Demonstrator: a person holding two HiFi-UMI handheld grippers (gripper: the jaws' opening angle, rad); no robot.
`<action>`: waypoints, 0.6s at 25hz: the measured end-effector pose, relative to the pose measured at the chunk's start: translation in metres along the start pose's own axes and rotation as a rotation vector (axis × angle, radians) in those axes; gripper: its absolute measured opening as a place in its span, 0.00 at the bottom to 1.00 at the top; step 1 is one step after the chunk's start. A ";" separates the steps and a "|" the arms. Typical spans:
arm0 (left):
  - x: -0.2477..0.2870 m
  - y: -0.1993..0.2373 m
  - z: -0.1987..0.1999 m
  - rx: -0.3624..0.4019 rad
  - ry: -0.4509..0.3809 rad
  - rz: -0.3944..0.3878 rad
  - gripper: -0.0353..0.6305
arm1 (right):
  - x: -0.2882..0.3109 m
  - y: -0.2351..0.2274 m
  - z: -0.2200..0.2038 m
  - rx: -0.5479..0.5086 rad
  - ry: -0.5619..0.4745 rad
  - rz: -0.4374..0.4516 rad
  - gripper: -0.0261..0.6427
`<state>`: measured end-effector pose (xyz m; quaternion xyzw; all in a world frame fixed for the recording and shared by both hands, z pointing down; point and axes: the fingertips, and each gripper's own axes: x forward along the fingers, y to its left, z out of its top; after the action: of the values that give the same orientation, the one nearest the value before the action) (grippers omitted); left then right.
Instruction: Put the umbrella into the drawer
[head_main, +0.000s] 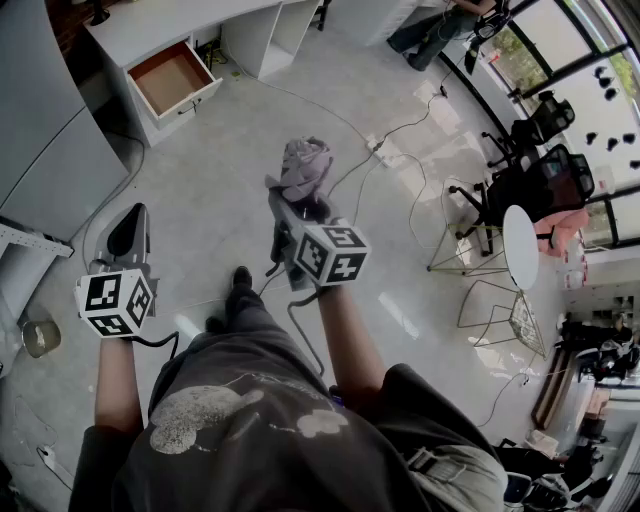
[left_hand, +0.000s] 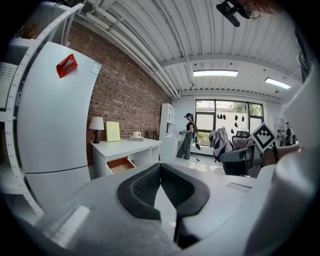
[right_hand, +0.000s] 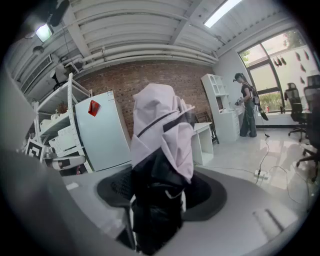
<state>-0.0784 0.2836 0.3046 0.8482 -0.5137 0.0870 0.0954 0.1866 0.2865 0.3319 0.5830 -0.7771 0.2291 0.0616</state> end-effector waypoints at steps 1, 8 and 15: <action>-0.001 0.000 0.000 -0.009 0.002 0.002 0.07 | -0.001 0.000 0.000 -0.001 0.001 0.001 0.43; -0.009 -0.001 -0.006 -0.021 0.019 0.004 0.07 | -0.006 0.001 -0.003 0.011 0.004 -0.001 0.43; -0.018 -0.002 -0.017 -0.022 0.024 0.001 0.07 | -0.011 0.005 -0.012 0.014 0.010 -0.008 0.43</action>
<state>-0.0857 0.3038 0.3168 0.8457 -0.5139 0.0917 0.1107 0.1834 0.3024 0.3377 0.5855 -0.7726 0.2373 0.0623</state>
